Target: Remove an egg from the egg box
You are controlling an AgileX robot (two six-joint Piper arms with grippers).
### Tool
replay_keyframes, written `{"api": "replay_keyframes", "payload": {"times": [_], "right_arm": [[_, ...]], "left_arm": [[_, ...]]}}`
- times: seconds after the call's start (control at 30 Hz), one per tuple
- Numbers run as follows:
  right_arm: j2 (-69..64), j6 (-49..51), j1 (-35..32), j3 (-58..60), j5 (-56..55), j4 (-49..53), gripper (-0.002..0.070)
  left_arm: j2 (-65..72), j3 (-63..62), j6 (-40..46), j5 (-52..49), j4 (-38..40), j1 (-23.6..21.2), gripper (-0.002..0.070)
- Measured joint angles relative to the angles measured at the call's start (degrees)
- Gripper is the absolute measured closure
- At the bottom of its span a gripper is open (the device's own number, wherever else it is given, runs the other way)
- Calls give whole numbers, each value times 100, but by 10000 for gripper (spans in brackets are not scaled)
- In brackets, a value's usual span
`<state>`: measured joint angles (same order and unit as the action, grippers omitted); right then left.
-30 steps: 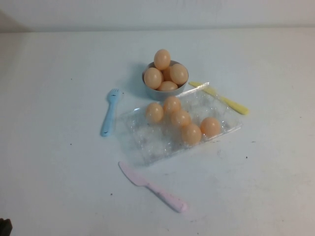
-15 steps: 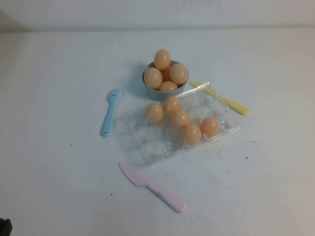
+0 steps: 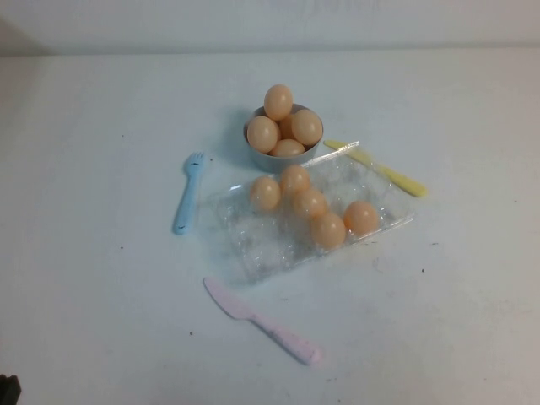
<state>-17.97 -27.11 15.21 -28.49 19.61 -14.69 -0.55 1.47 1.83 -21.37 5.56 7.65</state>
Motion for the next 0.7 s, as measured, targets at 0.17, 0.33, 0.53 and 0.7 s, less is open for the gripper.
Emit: {"api": "replay_keyframes", "payload": {"times": [0.17, 0.33, 0.53, 0.7], "right_arm": [[182, 99, 0, 478, -200, 3, 692], [218, 151, -35, 1233, -940, -271, 692], [702, 162, -921, 2448, -1961, -443, 692], [1566, 863, -1803, 2928, -1341, -37, 692]], "left_arm": [[0, 0, 0, 0, 0, 0, 679], [0, 0, 0, 0, 0, 0, 679], [0, 0, 0, 0, 0, 0, 679], [0, 0, 0, 0, 0, 0, 679]]}}
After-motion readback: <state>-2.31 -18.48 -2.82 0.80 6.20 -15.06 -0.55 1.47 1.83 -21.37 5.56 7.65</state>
